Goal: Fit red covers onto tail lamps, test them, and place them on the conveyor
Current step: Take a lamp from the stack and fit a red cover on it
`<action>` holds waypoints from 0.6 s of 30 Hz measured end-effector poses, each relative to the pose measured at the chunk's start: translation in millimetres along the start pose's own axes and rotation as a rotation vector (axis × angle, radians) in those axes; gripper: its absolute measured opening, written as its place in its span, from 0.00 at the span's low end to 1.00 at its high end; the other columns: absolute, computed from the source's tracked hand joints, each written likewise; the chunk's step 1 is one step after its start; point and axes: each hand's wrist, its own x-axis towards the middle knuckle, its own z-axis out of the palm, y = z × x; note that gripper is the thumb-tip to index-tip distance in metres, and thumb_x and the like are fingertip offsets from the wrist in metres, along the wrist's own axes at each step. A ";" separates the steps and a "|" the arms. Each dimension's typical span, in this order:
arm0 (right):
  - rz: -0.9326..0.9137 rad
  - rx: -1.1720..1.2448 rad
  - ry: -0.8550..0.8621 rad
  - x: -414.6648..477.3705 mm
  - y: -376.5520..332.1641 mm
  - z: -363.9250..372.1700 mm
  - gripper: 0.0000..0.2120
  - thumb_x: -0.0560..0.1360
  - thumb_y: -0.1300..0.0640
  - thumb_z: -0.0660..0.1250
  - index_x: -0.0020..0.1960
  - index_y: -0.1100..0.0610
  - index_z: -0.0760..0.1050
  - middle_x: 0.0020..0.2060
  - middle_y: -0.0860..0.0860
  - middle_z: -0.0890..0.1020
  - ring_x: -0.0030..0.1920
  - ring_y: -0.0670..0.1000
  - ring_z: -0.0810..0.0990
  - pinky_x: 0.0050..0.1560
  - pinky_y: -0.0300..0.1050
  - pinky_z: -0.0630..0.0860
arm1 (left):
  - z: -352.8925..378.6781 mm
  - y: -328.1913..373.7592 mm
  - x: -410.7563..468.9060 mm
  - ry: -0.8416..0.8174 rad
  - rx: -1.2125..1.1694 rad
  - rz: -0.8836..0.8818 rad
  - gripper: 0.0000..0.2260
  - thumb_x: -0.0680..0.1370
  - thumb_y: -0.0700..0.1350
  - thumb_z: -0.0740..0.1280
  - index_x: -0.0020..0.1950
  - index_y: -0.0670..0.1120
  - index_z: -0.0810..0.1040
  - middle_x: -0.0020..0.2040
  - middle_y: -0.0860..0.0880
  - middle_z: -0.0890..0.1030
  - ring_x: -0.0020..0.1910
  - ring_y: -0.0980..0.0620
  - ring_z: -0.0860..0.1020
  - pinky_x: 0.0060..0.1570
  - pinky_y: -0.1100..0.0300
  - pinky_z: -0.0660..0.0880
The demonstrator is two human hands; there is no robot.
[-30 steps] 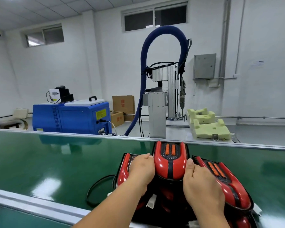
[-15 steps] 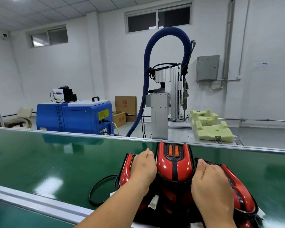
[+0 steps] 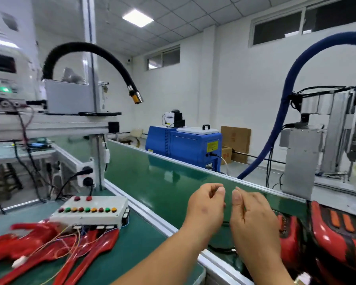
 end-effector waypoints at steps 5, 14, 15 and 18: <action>-0.124 0.153 -0.234 -13.8 -65.4 72.7 0.17 0.82 0.50 0.52 0.52 0.49 0.79 0.41 0.46 0.74 0.37 0.45 0.69 0.40 0.45 0.65 | -87.8 -5.9 -13.9 0.275 0.261 0.069 0.11 0.83 0.46 0.58 0.57 0.50 0.81 0.52 0.55 0.82 0.49 0.59 0.77 0.47 0.71 0.71; -0.369 0.387 -0.537 -89.6 -205.8 162.5 0.16 0.83 0.52 0.54 0.52 0.54 0.80 0.44 0.50 0.75 0.46 0.56 0.78 0.47 0.48 0.70 | -256.6 -37.0 -79.2 0.680 0.451 -0.026 0.13 0.83 0.40 0.56 0.56 0.42 0.81 0.56 0.47 0.82 0.55 0.50 0.77 0.56 0.61 0.70; -0.387 0.390 -0.584 -99.3 -219.9 167.8 0.15 0.83 0.53 0.54 0.53 0.53 0.80 0.44 0.50 0.75 0.46 0.55 0.78 0.46 0.48 0.69 | -271.2 -41.0 -89.1 0.726 0.443 -0.045 0.13 0.83 0.40 0.57 0.56 0.43 0.81 0.56 0.47 0.82 0.56 0.50 0.77 0.57 0.61 0.70; -0.551 0.421 -0.551 -127.0 -256.0 182.9 0.12 0.80 0.62 0.58 0.50 0.55 0.80 0.42 0.51 0.78 0.44 0.54 0.80 0.42 0.44 0.72 | -309.5 -53.9 -120.7 0.837 0.419 -0.094 0.13 0.83 0.40 0.57 0.55 0.45 0.81 0.54 0.50 0.82 0.55 0.52 0.77 0.57 0.62 0.71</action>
